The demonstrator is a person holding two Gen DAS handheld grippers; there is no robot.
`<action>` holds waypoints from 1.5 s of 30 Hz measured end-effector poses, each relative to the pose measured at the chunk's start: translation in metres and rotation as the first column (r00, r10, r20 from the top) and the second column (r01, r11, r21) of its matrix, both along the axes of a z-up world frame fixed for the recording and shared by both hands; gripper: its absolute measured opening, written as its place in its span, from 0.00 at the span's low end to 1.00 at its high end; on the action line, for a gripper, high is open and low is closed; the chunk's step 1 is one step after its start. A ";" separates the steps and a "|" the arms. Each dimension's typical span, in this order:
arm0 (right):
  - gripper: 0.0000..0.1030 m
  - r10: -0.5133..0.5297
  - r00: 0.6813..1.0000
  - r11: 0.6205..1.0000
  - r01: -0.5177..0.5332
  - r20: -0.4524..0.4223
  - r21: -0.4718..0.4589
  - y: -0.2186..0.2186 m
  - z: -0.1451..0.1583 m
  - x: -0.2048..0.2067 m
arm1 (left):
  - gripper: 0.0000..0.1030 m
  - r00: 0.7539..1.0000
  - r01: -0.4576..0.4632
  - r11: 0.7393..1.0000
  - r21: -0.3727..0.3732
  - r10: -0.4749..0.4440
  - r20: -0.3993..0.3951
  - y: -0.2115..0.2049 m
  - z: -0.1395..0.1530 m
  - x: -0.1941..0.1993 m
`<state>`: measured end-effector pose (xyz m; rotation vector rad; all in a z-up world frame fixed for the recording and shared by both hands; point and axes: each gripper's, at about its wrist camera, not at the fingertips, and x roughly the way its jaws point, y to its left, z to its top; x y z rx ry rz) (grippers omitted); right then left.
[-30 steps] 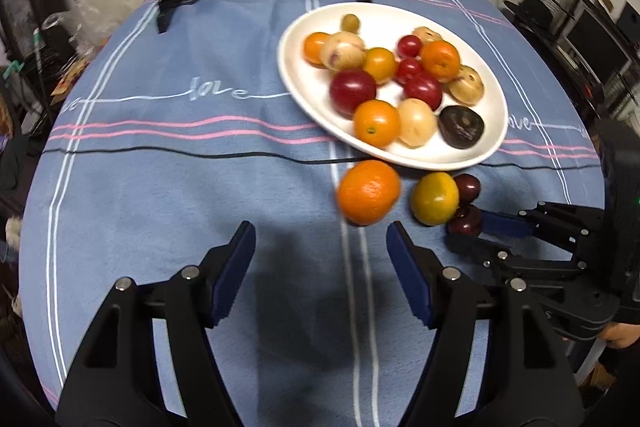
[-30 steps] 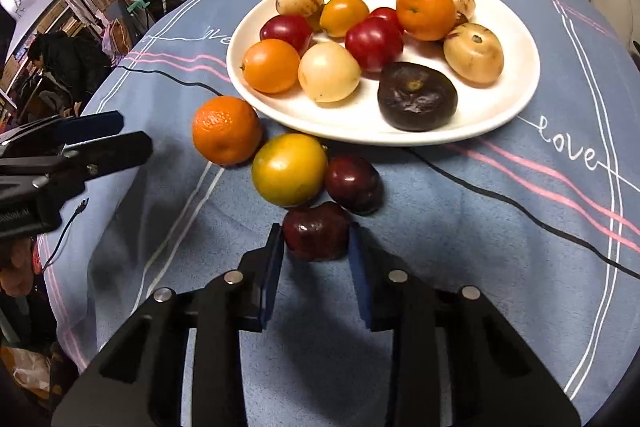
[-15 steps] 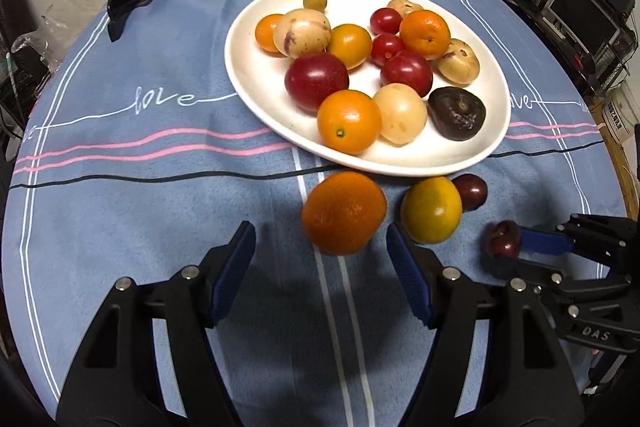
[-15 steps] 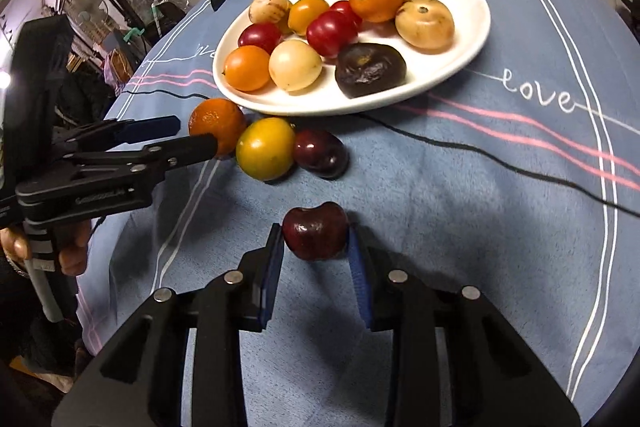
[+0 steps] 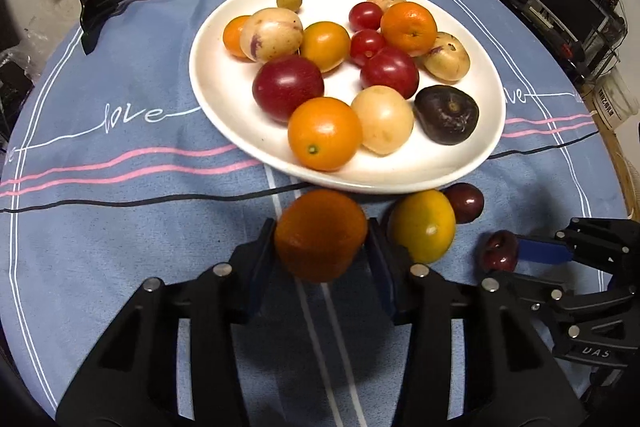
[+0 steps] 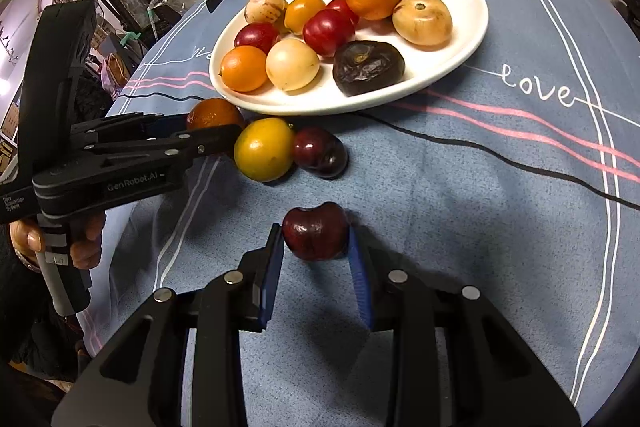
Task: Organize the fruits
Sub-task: 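Carry the orange and dark red plum in both tools over the plate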
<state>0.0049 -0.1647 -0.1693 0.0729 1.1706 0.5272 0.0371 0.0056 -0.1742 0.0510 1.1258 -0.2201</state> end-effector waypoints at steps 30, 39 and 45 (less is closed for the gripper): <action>0.32 0.047 0.998 0.999 -0.047 0.050 0.009 0.005 0.020 -0.033 | 0.43 0.997 -0.012 0.997 0.083 0.005 0.083 -0.020 0.054 -0.067; 0.32 0.015 0.999 1.000 -0.016 0.051 0.020 -0.004 0.020 -0.041 | 0.43 0.990 -0.110 0.991 0.073 0.103 0.095 0.015 0.059 -0.069; 0.32 0.014 0.998 1.000 -0.015 0.054 0.015 -0.004 0.022 -0.047 | 0.43 0.986 -0.131 0.990 0.058 0.124 0.108 0.023 0.069 -0.072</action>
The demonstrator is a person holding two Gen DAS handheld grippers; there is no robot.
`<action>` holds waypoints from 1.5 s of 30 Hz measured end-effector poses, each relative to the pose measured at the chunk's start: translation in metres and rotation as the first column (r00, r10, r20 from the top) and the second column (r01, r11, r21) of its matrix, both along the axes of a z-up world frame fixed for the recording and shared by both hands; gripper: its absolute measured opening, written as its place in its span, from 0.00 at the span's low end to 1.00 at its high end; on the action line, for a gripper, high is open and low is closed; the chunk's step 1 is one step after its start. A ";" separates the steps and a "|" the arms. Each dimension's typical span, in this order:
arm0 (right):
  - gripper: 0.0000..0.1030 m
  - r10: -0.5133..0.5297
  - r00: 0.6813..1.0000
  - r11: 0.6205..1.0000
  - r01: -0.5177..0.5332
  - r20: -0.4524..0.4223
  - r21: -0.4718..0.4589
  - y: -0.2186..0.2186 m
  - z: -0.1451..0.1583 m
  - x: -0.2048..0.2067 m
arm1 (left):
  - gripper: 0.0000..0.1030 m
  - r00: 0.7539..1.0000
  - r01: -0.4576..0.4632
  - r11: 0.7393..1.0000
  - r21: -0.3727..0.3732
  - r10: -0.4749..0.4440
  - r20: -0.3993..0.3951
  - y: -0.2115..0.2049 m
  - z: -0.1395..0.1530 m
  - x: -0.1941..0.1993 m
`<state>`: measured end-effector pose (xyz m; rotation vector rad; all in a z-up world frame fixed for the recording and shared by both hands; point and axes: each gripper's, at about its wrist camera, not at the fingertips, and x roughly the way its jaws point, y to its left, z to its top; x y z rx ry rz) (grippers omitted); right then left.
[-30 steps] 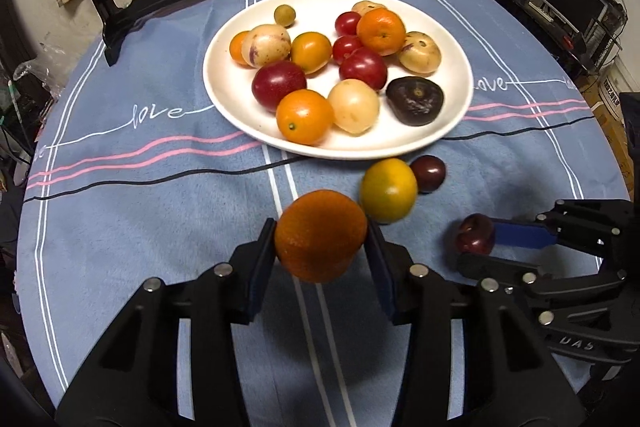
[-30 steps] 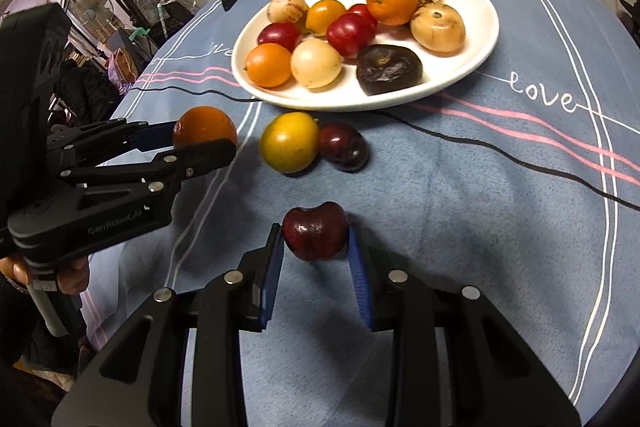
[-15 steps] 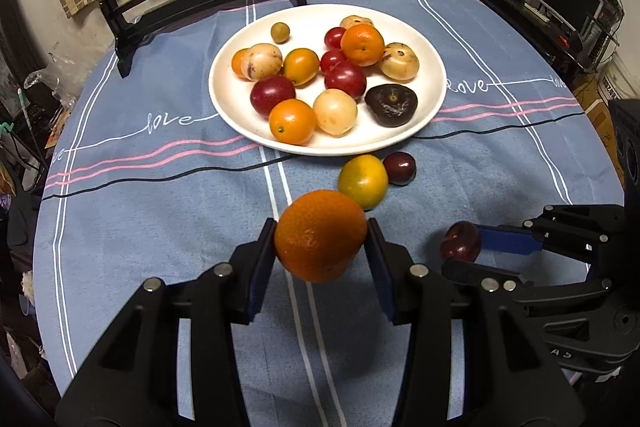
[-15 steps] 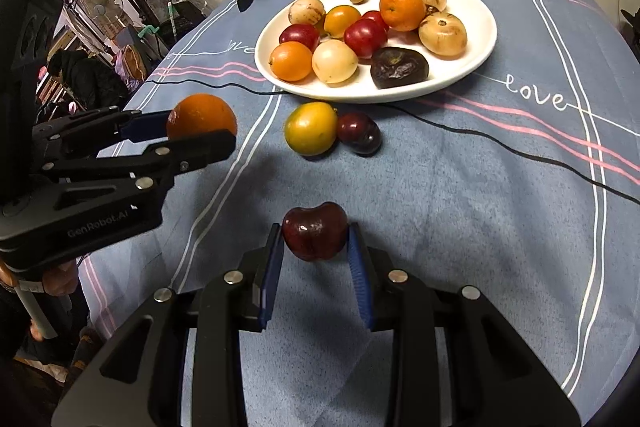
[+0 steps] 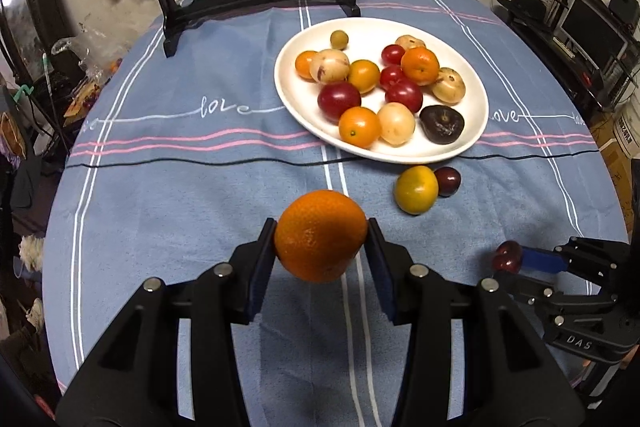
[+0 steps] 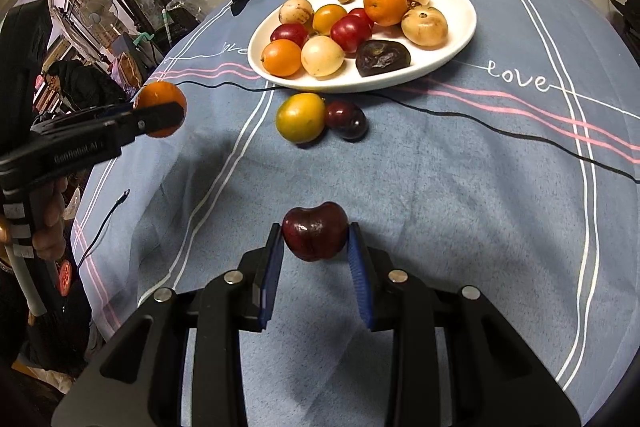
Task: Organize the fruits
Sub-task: 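Carry the orange and dark red plum in both tools over the plate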
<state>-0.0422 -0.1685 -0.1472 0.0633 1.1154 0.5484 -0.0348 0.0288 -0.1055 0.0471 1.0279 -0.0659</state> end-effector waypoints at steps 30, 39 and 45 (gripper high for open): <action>0.32 0.039 0.998 0.999 -0.041 0.050 0.032 0.006 0.034 0.034 | 0.44 0.999 0.035 0.999 0.004 -0.035 0.000 -0.024 0.012 0.042; 0.32 0.046 0.987 0.998 -0.052 0.153 0.034 0.001 0.073 0.072 | 0.44 0.996 0.070 0.997 0.029 -0.071 0.057 -0.040 0.037 0.075; 0.32 0.046 0.980 0.998 -0.053 0.195 0.032 0.003 0.087 0.098 | 0.44 0.995 0.082 0.996 0.031 -0.084 0.059 -0.047 0.039 0.090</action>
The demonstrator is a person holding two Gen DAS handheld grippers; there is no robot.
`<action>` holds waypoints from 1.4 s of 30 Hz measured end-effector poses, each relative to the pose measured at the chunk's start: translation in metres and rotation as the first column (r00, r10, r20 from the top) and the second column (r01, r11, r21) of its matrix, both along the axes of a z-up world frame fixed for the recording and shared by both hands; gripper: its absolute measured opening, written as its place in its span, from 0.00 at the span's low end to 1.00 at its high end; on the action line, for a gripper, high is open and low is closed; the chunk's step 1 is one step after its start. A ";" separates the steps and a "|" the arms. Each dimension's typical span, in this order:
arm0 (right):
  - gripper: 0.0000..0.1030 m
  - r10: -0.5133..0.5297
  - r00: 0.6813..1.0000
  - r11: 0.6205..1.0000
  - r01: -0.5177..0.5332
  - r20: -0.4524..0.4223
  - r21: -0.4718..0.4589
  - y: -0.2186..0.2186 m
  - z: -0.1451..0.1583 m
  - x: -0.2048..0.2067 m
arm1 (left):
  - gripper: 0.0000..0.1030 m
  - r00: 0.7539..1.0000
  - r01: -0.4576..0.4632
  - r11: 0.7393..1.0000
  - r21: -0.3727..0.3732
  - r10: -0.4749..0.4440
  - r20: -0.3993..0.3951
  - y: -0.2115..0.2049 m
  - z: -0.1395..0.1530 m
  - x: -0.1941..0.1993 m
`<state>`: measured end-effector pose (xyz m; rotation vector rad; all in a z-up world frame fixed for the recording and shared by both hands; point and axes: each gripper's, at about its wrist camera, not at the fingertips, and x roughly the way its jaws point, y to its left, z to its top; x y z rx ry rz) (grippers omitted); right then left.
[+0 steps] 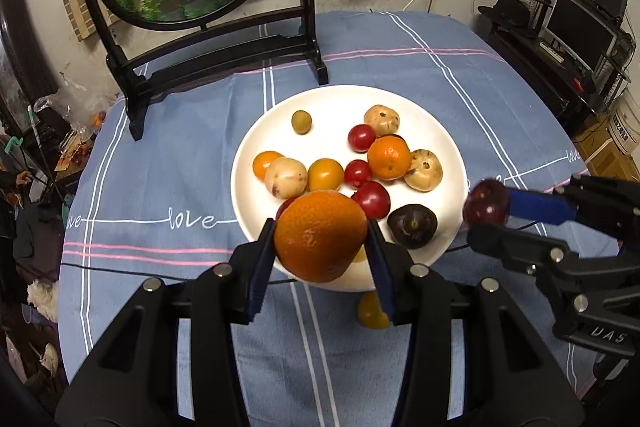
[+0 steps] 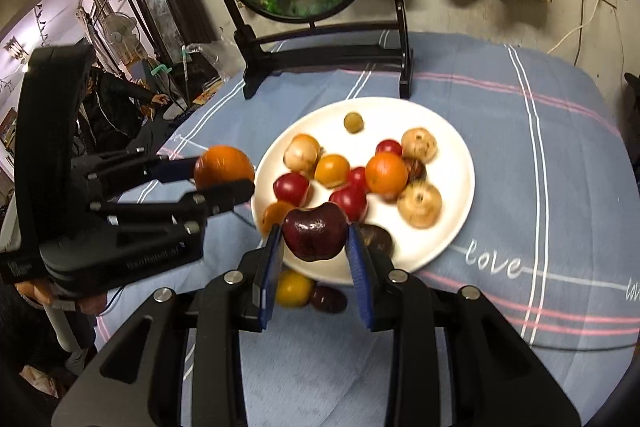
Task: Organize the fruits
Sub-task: 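Carry the orange and dark red plum in both tools over the plate, then open both tools to release the orange and plum onto the plate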
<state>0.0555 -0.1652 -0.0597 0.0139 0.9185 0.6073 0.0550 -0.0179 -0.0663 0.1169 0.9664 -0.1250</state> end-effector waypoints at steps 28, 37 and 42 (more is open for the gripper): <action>0.32 -0.027 0.999 1.000 0.027 0.029 -0.006 0.000 0.004 0.062 | 0.44 1.000 -0.010 1.000 -0.018 0.009 -0.012 0.005 -0.009 0.052; 0.32 -0.027 0.999 1.000 0.028 0.016 -0.011 0.008 -0.003 0.088 | 0.44 1.000 0.015 1.000 0.003 -0.015 -0.018 -0.012 -0.016 0.066; 0.32 -0.038 0.999 0.999 0.038 0.000 -0.014 0.013 -0.010 0.108 | 0.44 1.000 0.025 0.999 0.043 -0.024 -0.009 -0.019 -0.021 0.074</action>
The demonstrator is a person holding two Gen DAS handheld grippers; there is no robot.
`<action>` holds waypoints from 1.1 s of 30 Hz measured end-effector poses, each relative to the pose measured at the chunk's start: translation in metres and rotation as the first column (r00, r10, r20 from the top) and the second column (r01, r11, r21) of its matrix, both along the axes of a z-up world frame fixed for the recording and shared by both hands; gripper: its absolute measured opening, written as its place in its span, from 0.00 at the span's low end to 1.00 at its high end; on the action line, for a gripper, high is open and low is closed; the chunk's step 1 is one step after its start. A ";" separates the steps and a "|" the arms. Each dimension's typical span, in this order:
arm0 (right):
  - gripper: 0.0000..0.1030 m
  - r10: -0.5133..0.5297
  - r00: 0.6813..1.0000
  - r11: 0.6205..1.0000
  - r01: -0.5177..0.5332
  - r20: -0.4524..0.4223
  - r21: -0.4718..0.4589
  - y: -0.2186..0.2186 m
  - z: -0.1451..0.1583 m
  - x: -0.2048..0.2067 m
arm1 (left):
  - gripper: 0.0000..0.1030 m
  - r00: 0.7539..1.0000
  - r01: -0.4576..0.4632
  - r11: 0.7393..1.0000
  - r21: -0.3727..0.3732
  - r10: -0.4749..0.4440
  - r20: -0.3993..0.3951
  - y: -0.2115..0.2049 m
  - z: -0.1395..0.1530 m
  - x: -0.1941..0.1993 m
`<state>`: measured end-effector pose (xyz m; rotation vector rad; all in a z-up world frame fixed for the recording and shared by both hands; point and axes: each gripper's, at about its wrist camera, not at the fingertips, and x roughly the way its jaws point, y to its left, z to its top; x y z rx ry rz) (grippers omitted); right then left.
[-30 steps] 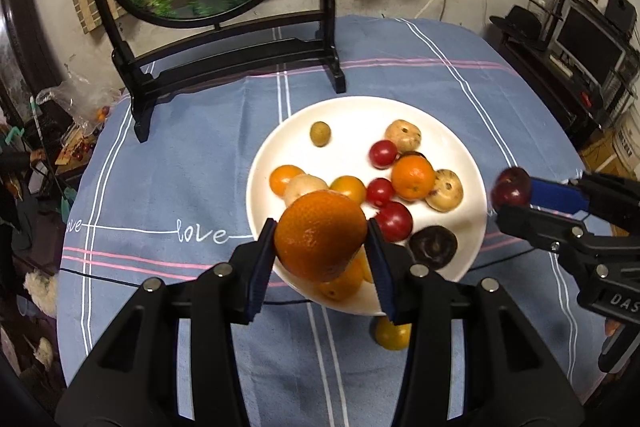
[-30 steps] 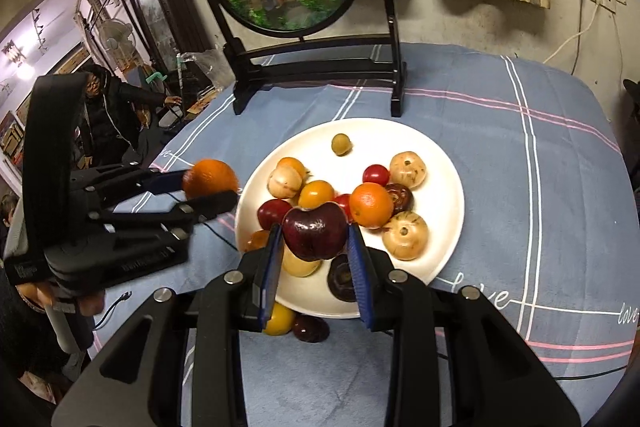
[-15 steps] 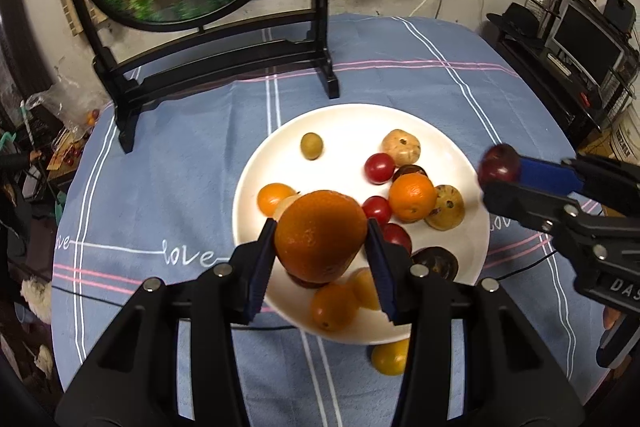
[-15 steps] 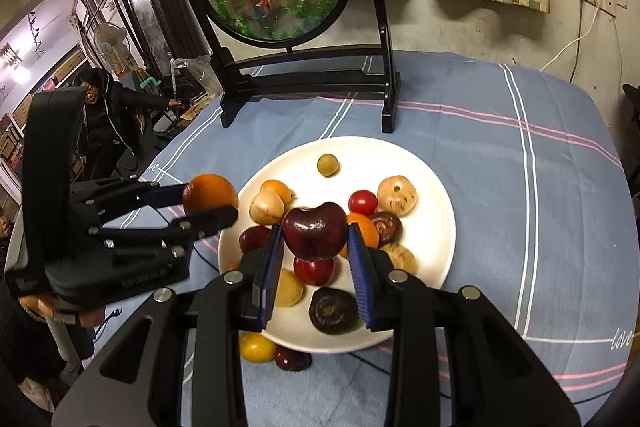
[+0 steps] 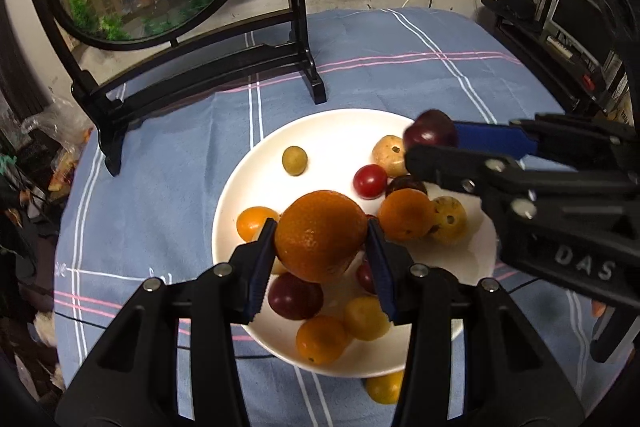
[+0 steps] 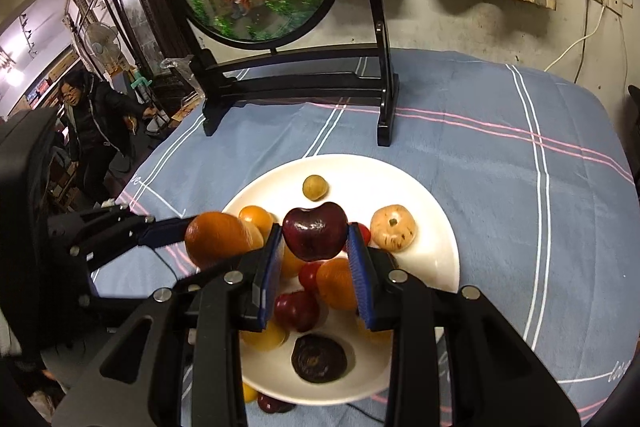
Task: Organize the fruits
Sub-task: 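Open both tools to release the orange and plum onto the plate, then move both open tools back over the last two fruits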
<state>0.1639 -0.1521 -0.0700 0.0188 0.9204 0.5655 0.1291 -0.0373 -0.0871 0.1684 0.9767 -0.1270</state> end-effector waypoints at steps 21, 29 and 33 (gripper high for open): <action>0.65 -0.031 0.999 0.999 0.030 -0.021 -0.027 0.009 -0.007 0.032 | 0.62 1.000 -0.004 1.000 0.004 0.004 0.009 0.002 -0.007 0.012; 0.65 -0.068 0.997 0.998 0.069 0.022 -0.013 -0.013 0.017 0.014 | 0.62 1.000 -0.006 1.000 -0.025 0.006 0.026 0.002 0.010 -0.002; 0.65 -0.088 0.995 0.996 0.088 0.039 -0.002 -0.029 0.027 -0.005 | 0.65 0.999 0.002 0.999 -0.032 0.000 0.052 0.002 0.024 -0.018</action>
